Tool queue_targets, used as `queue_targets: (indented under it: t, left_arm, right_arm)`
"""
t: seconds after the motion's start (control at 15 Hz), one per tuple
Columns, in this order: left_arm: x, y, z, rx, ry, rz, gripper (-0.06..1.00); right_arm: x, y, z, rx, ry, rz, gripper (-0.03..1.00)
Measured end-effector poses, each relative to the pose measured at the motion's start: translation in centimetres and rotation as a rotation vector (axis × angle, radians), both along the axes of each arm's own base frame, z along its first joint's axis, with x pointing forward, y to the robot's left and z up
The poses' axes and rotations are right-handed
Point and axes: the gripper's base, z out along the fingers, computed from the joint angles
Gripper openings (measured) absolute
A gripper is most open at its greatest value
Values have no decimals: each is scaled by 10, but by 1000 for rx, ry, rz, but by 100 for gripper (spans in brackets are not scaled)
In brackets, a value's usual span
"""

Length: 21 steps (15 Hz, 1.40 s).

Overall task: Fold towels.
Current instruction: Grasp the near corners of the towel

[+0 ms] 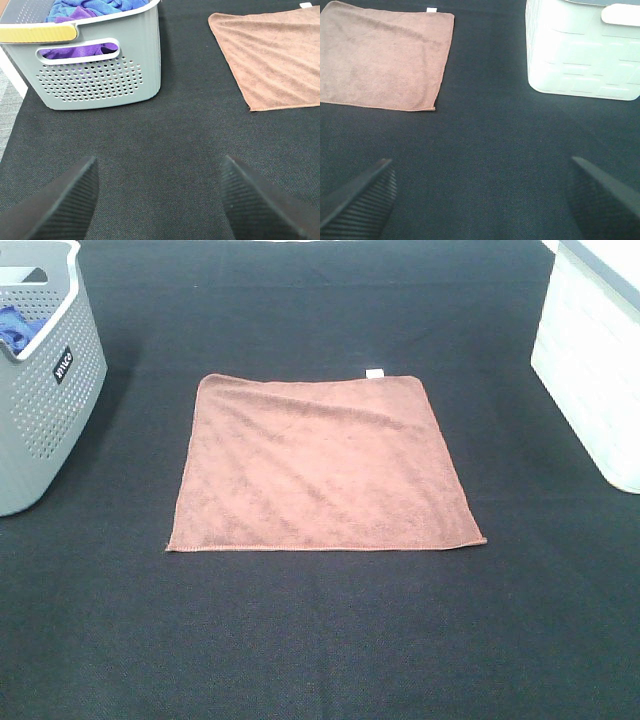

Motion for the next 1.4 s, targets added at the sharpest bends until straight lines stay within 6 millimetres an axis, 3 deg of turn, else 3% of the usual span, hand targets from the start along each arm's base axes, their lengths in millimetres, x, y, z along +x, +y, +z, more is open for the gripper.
queue_targets:
  t: [1.4]
  left_arm:
    - [0, 0, 0, 0, 0, 0, 66]
  right_arm:
    - [0, 0, 0, 0, 0, 0, 86]
